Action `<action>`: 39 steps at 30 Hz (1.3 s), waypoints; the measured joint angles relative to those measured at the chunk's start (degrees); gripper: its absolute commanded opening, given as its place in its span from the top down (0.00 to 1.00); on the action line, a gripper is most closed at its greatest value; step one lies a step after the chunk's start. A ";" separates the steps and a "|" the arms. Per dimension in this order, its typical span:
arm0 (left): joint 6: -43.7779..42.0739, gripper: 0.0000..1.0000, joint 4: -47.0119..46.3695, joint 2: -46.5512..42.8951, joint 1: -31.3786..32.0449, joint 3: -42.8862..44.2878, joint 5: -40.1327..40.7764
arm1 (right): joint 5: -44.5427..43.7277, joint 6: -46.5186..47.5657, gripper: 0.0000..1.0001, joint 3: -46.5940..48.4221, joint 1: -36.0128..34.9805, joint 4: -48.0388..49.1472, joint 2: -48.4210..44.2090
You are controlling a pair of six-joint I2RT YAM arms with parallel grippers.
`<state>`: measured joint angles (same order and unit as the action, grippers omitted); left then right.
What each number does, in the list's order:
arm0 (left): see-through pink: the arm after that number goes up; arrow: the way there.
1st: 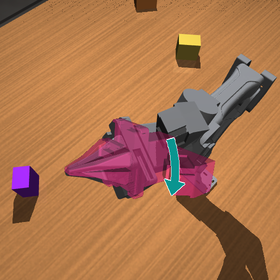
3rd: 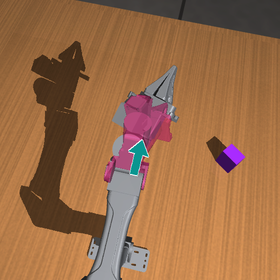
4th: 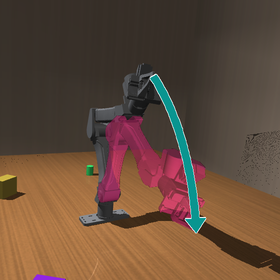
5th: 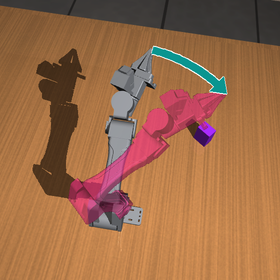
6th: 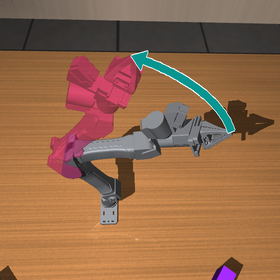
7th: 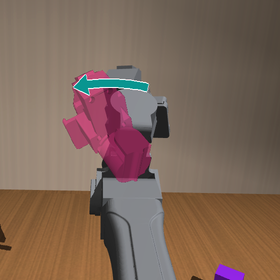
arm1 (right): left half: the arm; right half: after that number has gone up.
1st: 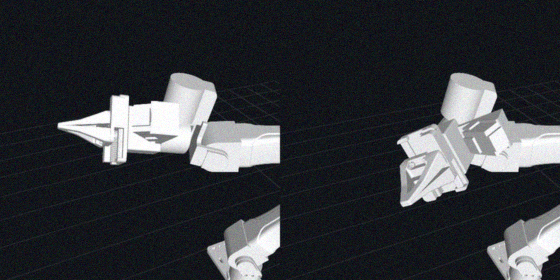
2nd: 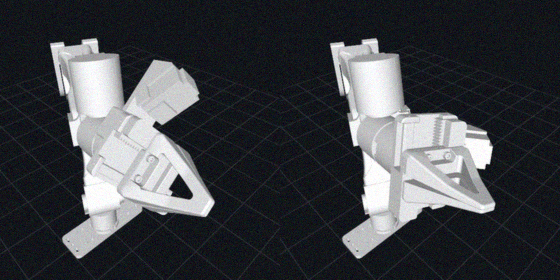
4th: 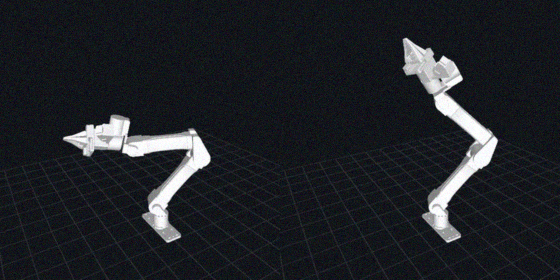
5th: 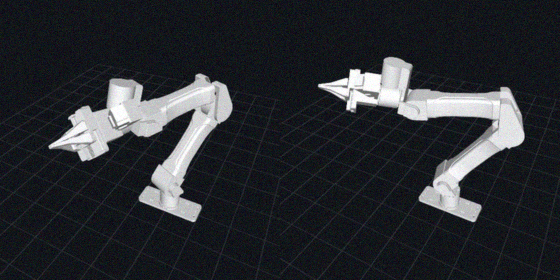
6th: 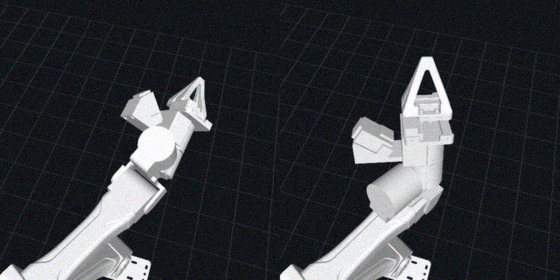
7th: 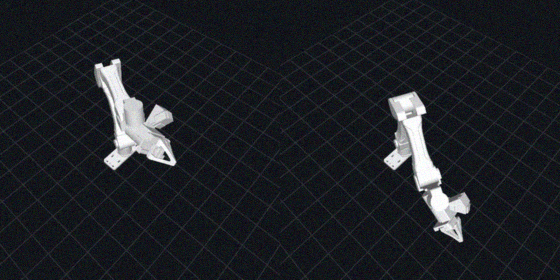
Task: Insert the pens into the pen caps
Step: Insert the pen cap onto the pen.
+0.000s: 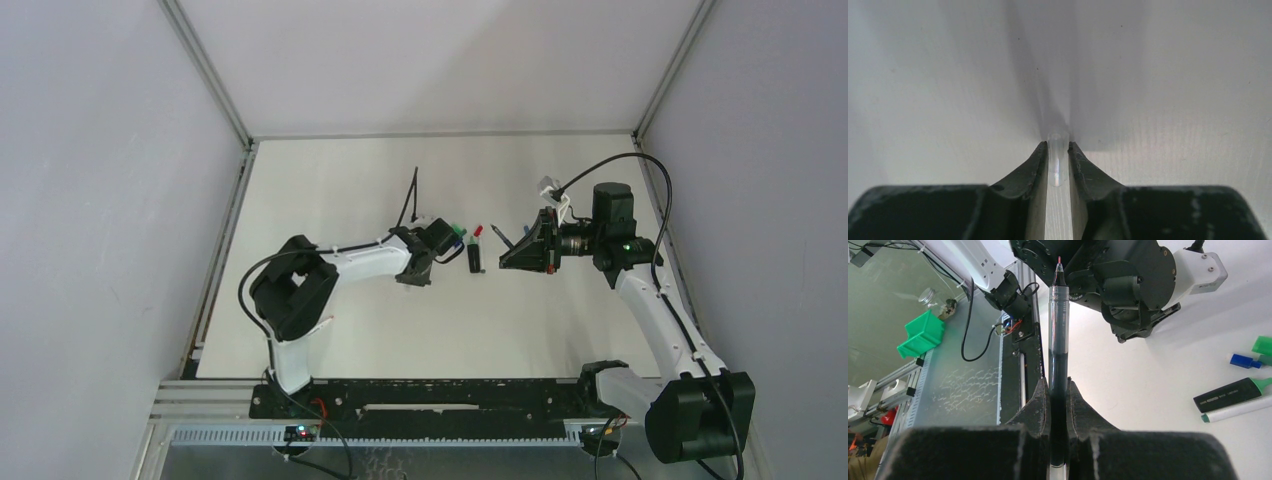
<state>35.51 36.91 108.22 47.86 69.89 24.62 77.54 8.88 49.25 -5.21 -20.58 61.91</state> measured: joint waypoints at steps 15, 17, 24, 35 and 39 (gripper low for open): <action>0.02 1.00 -6.80 -2.64 -3.48 -4.17 -5.64 | 0.15 0.00 1.00 0.00 0.00 0.00 0.00; 0.04 1.00 -7.67 -2.97 -3.89 -4.61 -6.08 | 0.15 0.00 1.00 0.00 0.00 -0.02 0.00; 0.74 1.00 -11.69 -5.66 -5.05 -7.89 -8.72 | 0.22 0.37 1.00 0.00 -0.28 -0.63 0.20; 8.59 1.00 -23.87 -15.23 -9.16 -21.75 -18.43 | -8.28 -0.31 1.00 -0.63 -9.55 1.27 6.14; 13.33 1.00 -30.34 -17.46 -10.49 -26.60 -21.09 | -16.87 -3.58 1.00 -3.17 -14.91 5.60 9.38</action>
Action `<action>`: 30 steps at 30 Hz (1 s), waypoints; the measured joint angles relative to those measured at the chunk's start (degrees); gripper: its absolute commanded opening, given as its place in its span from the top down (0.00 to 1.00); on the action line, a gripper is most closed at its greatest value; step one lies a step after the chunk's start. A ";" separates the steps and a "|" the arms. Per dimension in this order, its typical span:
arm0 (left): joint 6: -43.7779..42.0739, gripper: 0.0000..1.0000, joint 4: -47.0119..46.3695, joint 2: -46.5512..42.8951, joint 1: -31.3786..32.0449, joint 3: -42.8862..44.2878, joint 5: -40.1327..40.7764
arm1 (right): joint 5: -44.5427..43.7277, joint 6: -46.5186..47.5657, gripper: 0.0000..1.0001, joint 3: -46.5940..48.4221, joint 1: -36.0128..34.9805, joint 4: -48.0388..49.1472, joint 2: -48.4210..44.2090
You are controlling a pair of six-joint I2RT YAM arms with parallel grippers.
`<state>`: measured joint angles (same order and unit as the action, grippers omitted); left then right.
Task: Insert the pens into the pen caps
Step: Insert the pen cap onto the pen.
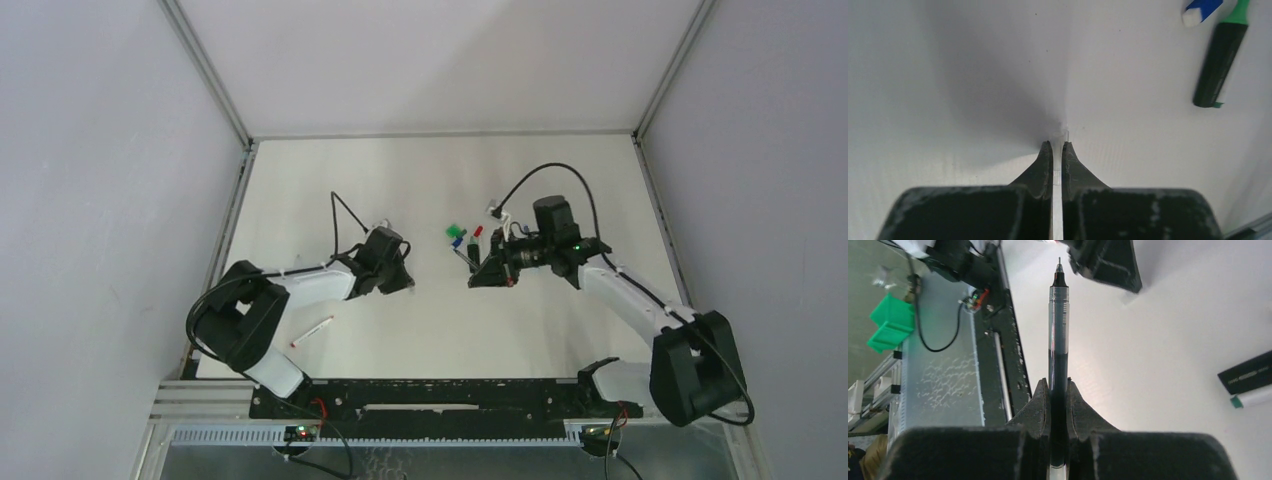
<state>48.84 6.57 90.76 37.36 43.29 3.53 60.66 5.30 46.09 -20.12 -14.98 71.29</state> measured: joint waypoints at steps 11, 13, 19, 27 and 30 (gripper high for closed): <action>12.92 1.00 -12.52 -1.16 -0.52 -6.93 -2.12 | -22.10 -7.80 1.00 -2.10 -14.10 5.79 12.90; 14.86 1.00 -13.92 -1.57 -0.55 -8.13 -2.12 | -25.11 -9.09 1.00 -1.62 -15.91 5.62 15.56; 19.56 1.00 -17.70 -3.08 -0.66 -11.58 -1.97 | -30.25 -11.93 1.00 0.48 -17.88 4.96 20.26; 24.55 1.00 -21.40 -3.67 -0.66 -13.90 -1.68 | -30.99 -13.20 1.00 2.27 -20.11 3.82 21.86; 26.51 1.00 -22.53 -4.31 -0.66 -15.08 -1.16 | -30.56 -13.57 1.00 2.93 -21.03 3.37 22.97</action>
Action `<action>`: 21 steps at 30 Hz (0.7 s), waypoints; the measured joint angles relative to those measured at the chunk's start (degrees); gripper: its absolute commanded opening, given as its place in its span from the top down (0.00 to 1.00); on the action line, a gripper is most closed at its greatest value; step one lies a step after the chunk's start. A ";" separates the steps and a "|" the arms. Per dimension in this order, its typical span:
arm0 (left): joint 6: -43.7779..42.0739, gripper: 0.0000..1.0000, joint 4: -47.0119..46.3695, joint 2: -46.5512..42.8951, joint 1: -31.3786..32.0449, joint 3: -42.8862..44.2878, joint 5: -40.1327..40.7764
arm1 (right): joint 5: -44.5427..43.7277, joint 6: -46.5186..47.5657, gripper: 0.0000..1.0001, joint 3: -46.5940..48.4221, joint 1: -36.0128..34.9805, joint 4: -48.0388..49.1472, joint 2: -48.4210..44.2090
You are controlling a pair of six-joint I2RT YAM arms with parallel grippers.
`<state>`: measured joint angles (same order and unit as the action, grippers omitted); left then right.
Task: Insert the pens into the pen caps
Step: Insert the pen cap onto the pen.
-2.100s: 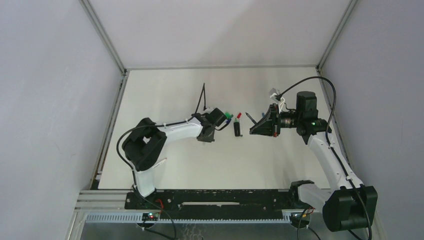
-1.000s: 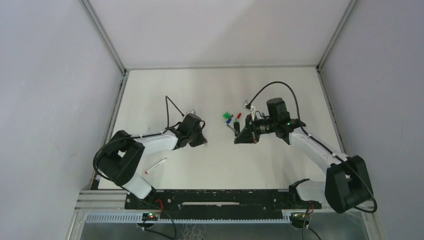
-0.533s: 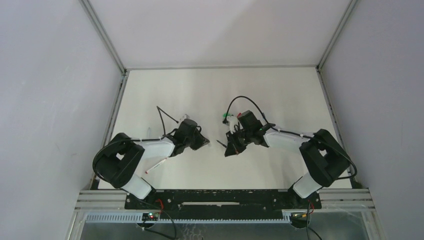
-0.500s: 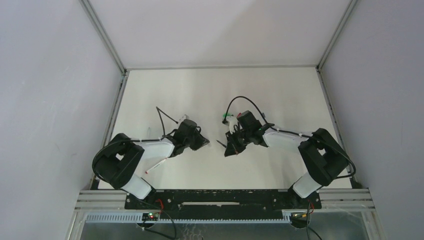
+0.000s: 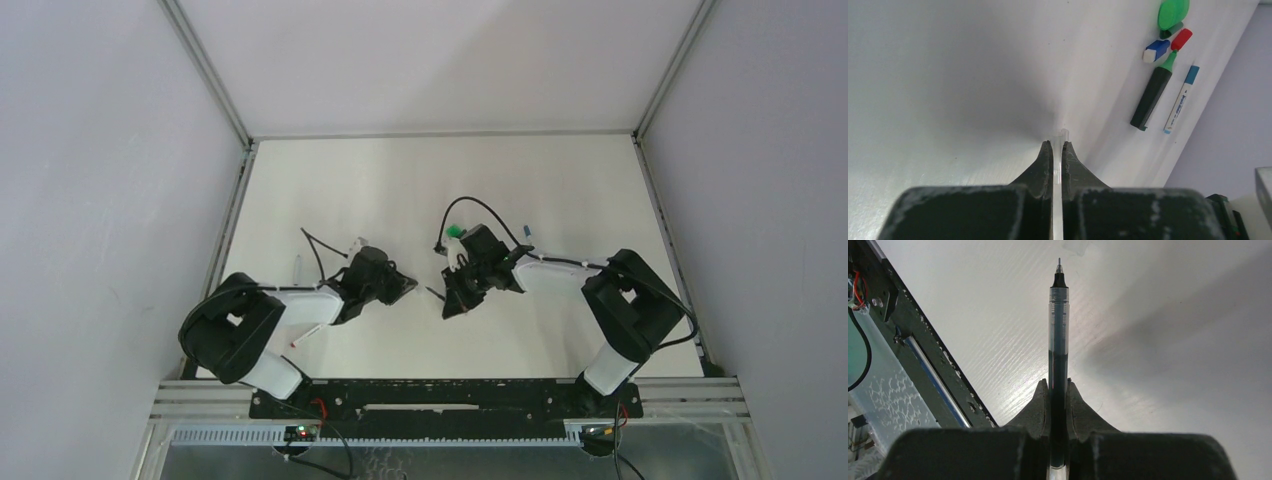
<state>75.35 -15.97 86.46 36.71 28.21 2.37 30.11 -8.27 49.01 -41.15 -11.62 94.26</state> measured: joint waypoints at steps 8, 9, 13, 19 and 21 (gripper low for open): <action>4.90 1.00 -1.73 -1.31 -0.04 -2.08 1.49 | 0.48 -0.92 1.00 0.24 -0.52 -1.01 0.90; 5.31 1.00 -1.84 -1.31 -0.07 -2.08 1.51 | 0.48 -0.98 1.00 0.35 -0.66 -1.07 1.09; 6.47 1.00 -2.69 -1.29 -0.11 -2.08 1.46 | 0.48 -1.16 1.00 1.27 -1.03 -1.64 2.54; 7.69 1.00 -3.96 -1.05 -0.11 -2.08 1.27 | -0.04 -1.40 1.00 2.47 -1.70 -2.95 4.09; 7.82 1.00 -4.31 -0.92 -0.11 -2.08 1.03 | -0.37 -1.53 1.00 2.86 -1.81 -3.21 4.15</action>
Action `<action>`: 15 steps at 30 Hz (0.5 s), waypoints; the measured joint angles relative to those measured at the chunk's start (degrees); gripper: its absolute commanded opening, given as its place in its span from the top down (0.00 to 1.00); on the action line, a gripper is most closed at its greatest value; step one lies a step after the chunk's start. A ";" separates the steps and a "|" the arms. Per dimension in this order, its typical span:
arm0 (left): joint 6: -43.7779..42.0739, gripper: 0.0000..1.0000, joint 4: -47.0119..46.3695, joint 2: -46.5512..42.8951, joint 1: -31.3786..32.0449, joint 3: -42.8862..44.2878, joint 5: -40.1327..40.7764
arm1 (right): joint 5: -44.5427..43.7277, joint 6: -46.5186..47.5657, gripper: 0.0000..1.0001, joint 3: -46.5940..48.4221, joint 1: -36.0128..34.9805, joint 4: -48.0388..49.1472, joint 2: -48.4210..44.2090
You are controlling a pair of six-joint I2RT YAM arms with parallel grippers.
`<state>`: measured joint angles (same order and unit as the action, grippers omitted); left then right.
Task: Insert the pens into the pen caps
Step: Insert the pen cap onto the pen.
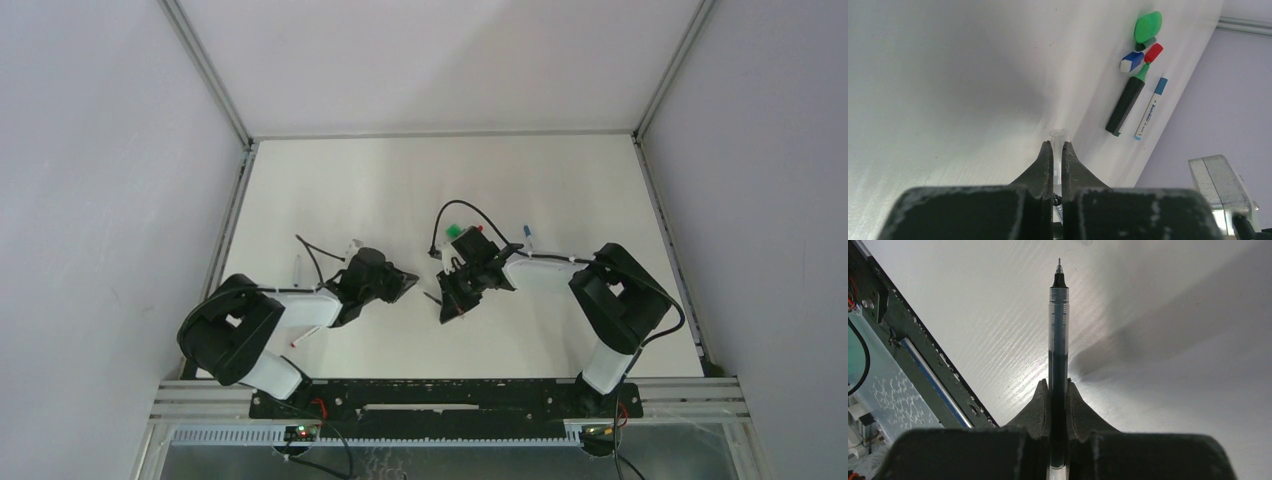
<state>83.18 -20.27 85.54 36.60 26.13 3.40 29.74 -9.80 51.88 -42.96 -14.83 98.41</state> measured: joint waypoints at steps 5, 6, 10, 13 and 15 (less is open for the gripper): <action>0.02 1.00 -0.83 0.44 0.00 0.00 -0.68 | -1.18 -0.42 1.00 0.48 -0.02 -0.17 0.00; 0.02 1.00 -0.98 0.61 0.00 0.00 -0.72 | -1.38 -0.52 1.00 0.48 -0.02 -0.26 0.00; 0.04 1.00 -1.49 0.83 0.00 0.00 -1.05 | -2.32 -0.81 1.00 0.48 -0.02 -0.37 0.00; 0.04 1.00 -1.55 0.83 0.00 0.00 -1.09 | -2.91 -0.87 1.00 0.48 0.02 -0.37 0.00; 0.04 1.00 -1.57 0.83 0.00 0.00 -1.11 | -3.17 -0.90 1.00 0.48 0.09 -0.37 0.00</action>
<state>83.22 -21.85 86.37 36.60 26.13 2.28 26.57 -10.70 52.36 -42.87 -15.20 98.41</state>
